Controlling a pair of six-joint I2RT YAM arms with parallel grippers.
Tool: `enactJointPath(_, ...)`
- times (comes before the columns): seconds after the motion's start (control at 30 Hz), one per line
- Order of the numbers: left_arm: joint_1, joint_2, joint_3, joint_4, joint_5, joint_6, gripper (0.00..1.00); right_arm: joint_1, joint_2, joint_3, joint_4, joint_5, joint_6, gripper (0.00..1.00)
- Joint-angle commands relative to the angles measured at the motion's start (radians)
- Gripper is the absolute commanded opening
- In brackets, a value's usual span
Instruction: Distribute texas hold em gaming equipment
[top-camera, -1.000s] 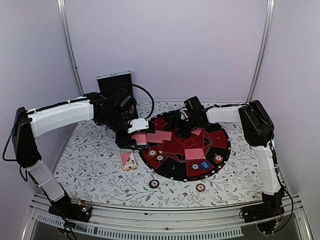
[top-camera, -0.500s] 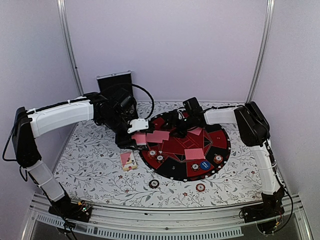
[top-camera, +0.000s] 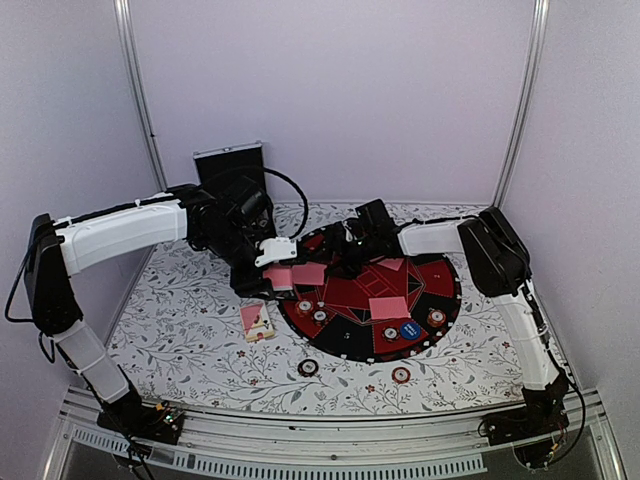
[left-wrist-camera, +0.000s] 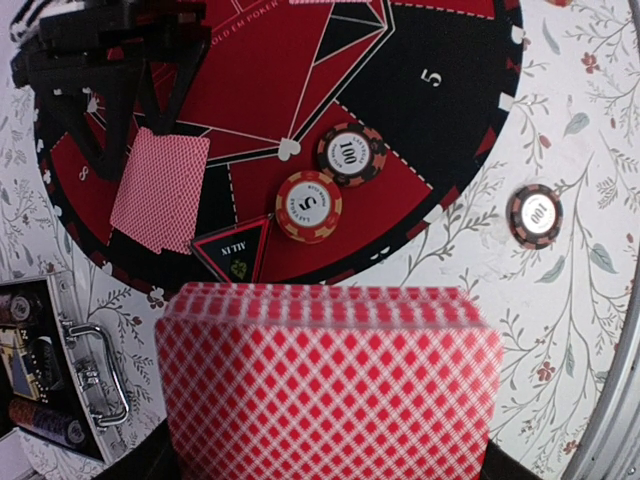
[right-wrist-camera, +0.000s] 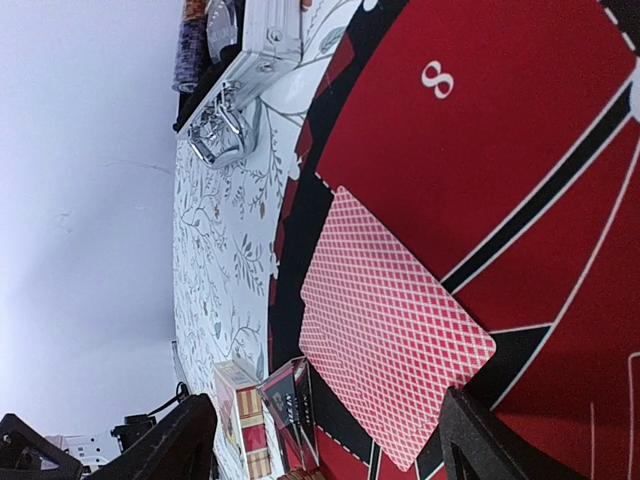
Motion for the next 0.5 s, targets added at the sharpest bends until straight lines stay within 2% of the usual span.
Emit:
enactJointPath(0.0,0.006,-0.012,0.028,-0.003,0.003,-0.003,0.00,0.023,0.054,-0.006,-0.024,-0.036,0.036,0.81)
enactJointPath(0.1,0.006,-0.013,0.025,-0.004,-0.002,-0.003,0.00,0.015,0.032,-0.041,-0.007,-0.023,0.032,0.81)
enactJointPath(0.33,0.006,-0.015,0.022,-0.002,-0.001,-0.002,0.00,-0.021,-0.191,-0.285,0.148,0.011,0.042,0.83)
enactJointPath(0.47,0.006,-0.012,0.027,0.000,-0.001,-0.004,0.00,-0.011,-0.298,-0.408,0.244,-0.054,0.082,0.84)
